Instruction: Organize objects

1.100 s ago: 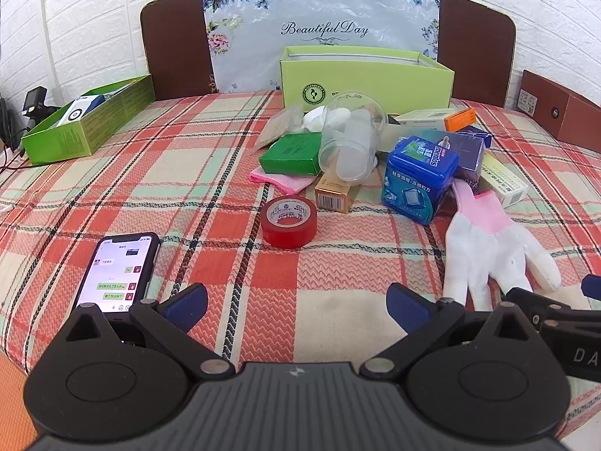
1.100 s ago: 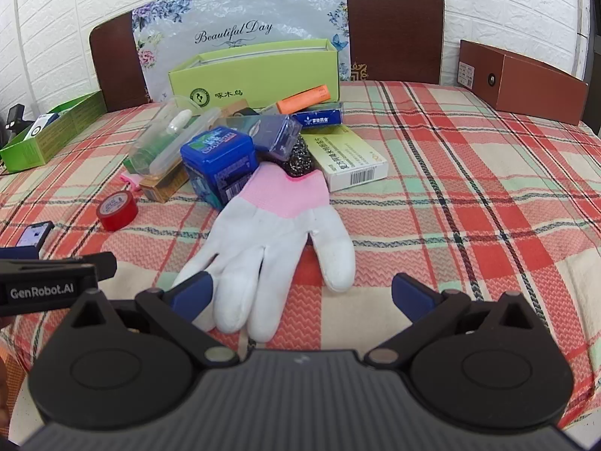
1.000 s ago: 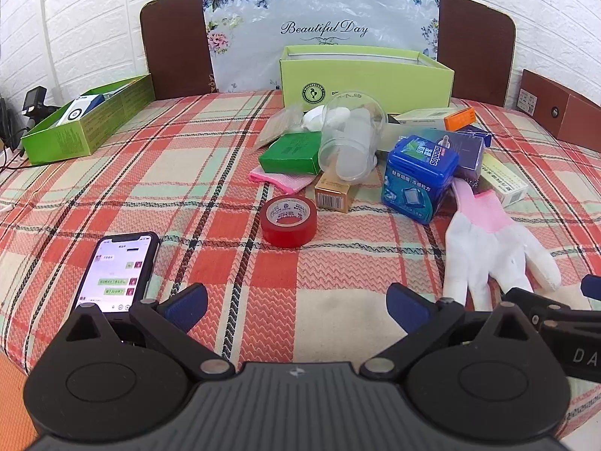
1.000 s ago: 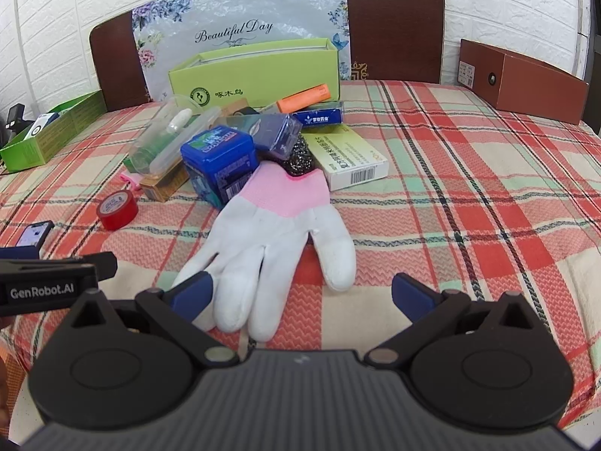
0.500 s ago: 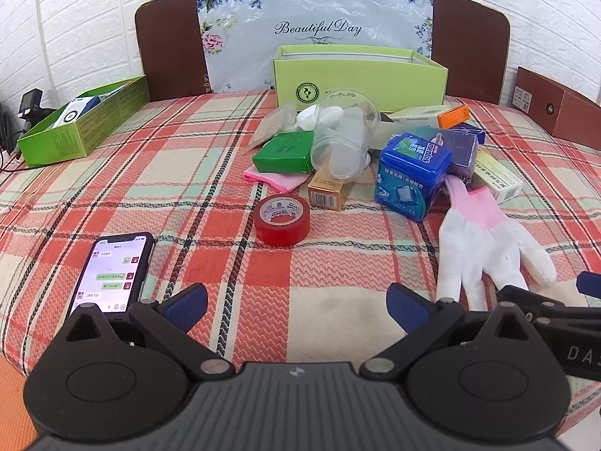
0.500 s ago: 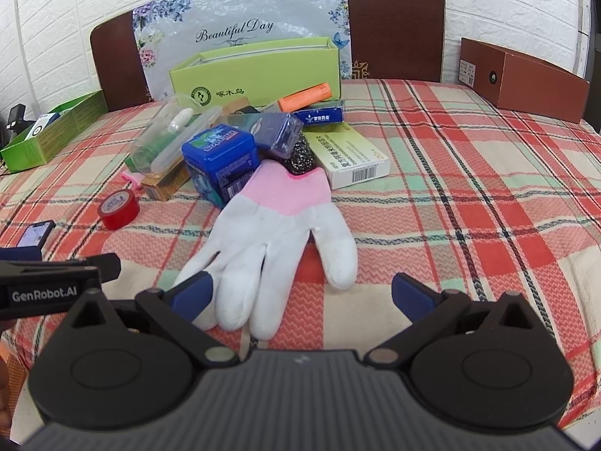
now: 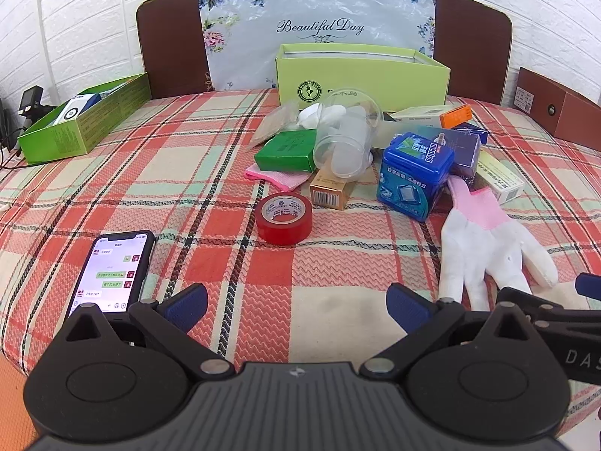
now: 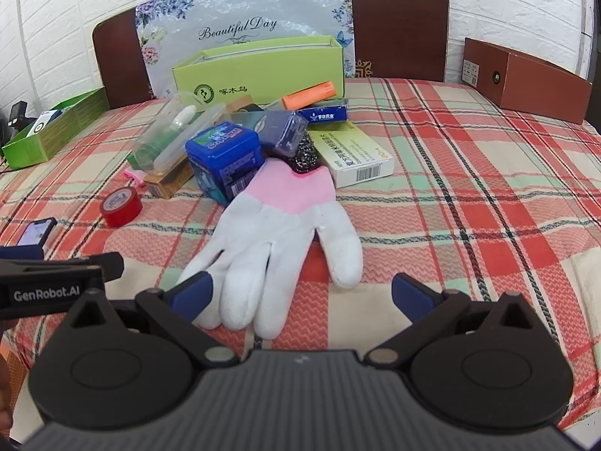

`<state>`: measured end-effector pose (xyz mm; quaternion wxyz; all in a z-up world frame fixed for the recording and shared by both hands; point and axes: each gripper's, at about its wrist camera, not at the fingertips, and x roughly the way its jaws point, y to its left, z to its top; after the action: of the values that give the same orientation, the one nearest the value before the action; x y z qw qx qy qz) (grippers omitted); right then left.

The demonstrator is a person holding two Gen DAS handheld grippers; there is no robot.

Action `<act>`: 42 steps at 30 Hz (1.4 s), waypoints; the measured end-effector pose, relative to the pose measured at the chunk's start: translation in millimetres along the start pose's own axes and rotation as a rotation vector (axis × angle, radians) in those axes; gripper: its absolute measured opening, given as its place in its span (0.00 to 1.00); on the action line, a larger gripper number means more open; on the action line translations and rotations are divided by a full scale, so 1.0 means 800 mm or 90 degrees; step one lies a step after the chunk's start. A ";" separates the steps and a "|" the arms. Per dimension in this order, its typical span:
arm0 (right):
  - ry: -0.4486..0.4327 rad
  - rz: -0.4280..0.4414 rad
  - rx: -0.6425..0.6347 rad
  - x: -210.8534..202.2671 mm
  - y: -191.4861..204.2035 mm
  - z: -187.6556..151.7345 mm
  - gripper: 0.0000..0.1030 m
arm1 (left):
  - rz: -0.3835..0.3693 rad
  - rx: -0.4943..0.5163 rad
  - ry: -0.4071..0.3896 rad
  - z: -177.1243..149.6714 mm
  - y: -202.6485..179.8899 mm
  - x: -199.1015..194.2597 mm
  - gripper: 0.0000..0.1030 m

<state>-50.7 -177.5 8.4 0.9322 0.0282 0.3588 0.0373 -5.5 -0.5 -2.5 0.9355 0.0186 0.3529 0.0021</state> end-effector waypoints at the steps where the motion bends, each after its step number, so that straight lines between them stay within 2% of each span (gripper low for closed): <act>1: 0.000 0.000 0.000 0.000 0.000 0.000 1.00 | 0.000 0.000 0.000 0.000 0.000 0.000 1.00; 25: 0.014 0.025 -0.015 0.026 0.003 0.010 1.00 | -0.018 -0.017 0.013 0.021 0.005 0.033 1.00; 32: 0.012 0.054 -0.028 0.040 0.005 0.012 1.00 | -0.038 -0.027 0.000 0.037 0.017 0.048 1.00; 37: -0.001 0.075 -0.030 0.047 0.004 0.017 1.00 | -0.058 -0.029 -0.030 0.064 0.021 0.056 1.00; 42: -0.002 0.080 -0.032 0.051 0.001 0.019 1.00 | -0.052 -0.013 -0.022 0.065 0.039 0.070 1.00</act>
<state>-9.8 -173.8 -7.4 0.9291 0.0274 0.3537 0.1048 71.2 30.0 0.8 0.9408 -0.0052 0.3372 -0.0325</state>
